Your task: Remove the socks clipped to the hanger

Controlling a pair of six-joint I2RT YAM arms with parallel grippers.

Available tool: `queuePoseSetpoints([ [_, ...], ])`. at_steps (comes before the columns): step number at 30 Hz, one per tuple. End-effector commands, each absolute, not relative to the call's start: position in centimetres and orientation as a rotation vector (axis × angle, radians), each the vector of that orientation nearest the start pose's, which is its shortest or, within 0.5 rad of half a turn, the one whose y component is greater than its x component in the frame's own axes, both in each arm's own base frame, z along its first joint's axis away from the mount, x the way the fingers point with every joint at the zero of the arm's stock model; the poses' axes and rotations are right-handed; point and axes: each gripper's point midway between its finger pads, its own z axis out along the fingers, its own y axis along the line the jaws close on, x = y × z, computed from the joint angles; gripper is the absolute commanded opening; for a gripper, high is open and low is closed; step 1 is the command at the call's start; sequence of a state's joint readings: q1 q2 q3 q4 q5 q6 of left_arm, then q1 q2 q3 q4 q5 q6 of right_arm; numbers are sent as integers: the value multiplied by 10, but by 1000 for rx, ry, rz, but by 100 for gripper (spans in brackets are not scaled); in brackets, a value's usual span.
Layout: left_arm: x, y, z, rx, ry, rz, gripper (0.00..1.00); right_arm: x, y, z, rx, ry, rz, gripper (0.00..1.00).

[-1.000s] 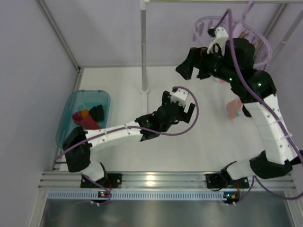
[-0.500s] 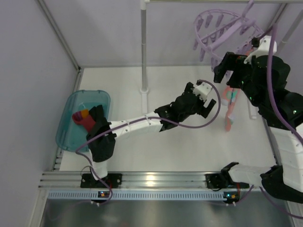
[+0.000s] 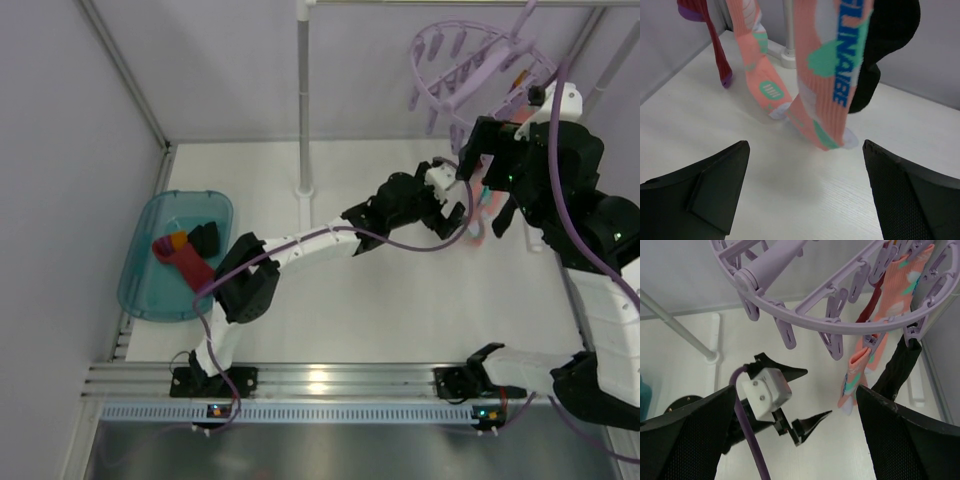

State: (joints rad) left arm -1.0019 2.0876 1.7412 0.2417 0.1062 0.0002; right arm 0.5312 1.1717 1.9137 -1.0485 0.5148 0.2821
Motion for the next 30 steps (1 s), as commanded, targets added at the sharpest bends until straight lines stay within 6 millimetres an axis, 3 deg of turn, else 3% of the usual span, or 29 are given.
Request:
queuePoseSetpoints([
  [1, 324, -560, 276, 936, 1379, -1025, 99, 259, 57, 478, 143, 1775, 81, 99],
  [5, 334, -576, 257, 840, 1405, -1035, 99, 263, 59, 474, 155, 1788, 85, 99],
  [6, 336, -580, 264, 795, 1370, -1050, 98, 265, 61, 470, 157, 1800, 85, 100],
  [8, 332, -590, 258, 758, 1365, -1129, 99, 264, 60, 468, 155, 1804, 82, 100],
  [10, 324, -598, 264, 751, 1327, -1174, 98, 263, 57, 467, 168, 1802, 71, 99],
  [15, 300, -611, 252, 723, 1332, -1119, 98, 262, 32, 453, 233, 1834, -70, 99],
  [18, 293, -616, 258, 665, 1318, -1142, 98, 265, 25, 442, 256, 1846, -104, 99],
  [21, 294, -625, 264, 610, 1308, -1150, 99, 267, 35, 436, 238, 1863, -36, 98],
  [25, 329, -630, 262, 440, 1311, -971, 99, 262, 43, 444, 215, 1851, 42, 98],
  [26, 331, -631, 252, 447, 1324, -964, 99, 261, 43, 444, 215, 1851, 43, 98],
  [28, 340, -633, 258, 412, 1305, -932, 99, 258, 42, 453, 213, 1830, 49, 98],
  [29, 343, -637, 243, 424, 1314, -911, 99, 257, 41, 456, 215, 1821, 51, 98],
  [30, 348, -637, 251, 405, 1300, -894, 99, 256, 40, 461, 215, 1809, 54, 98],
])
